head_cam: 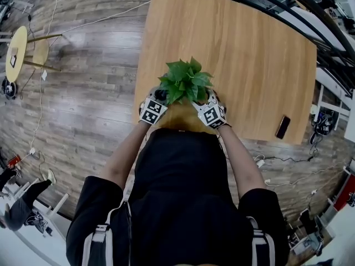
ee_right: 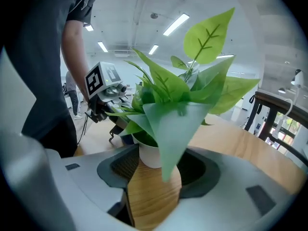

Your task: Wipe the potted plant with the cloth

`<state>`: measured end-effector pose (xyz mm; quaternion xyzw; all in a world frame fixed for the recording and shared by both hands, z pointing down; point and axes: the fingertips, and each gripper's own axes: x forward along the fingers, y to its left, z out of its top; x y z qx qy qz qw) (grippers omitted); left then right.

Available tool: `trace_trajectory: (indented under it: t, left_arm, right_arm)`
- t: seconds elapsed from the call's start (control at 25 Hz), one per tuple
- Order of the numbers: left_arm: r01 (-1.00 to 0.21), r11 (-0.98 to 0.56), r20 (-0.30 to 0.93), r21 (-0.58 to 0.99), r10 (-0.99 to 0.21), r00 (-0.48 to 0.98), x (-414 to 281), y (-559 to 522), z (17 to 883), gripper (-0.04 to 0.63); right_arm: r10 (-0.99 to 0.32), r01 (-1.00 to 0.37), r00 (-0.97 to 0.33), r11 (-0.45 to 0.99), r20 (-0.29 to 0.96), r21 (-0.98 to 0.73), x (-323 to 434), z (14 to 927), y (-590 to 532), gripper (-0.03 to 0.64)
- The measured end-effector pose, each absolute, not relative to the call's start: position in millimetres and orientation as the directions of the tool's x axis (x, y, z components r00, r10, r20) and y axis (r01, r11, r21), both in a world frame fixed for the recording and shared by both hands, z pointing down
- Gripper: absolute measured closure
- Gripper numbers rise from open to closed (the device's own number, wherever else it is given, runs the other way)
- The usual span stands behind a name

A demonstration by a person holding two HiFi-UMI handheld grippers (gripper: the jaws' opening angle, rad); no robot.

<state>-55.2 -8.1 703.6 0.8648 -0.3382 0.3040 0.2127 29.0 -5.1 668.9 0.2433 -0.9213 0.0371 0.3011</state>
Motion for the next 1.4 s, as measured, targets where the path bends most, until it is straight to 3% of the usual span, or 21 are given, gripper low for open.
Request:
trace_trajectory:
  t: [0.24, 0.6, 0.8, 1.4]
  left_arm:
    - [-0.705, -0.676, 0.654, 0.213, -0.438, 0.617, -47, 8, 696, 0.483]
    - [-0.724, -0.655, 0.652, 0.218, -0.454, 0.607, -49, 9, 699, 0.483]
    - [-0.739, -0.634, 0.652, 0.227, -0.465, 0.599, -60, 1, 701, 0.483]
    - [-0.712, -0.674, 0.655, 0.199, -0.449, 0.608, -55, 1, 696, 0.483]
  right_arm:
    - [-0.459, -0.514, -0.684, 0.855, 0.567, 0.072, 29, 671, -9, 0.388]
    - [-0.444, -0.500, -0.689, 0.863, 0.573, 0.068, 26, 668, 6, 0.388]
    - [-0.378, -0.424, -0.724, 0.904, 0.577, 0.060, 25, 671, 26, 0.388]
    - [-0.411, -0.451, -0.723, 0.889, 0.555, 0.071, 28, 667, -1, 0.388]
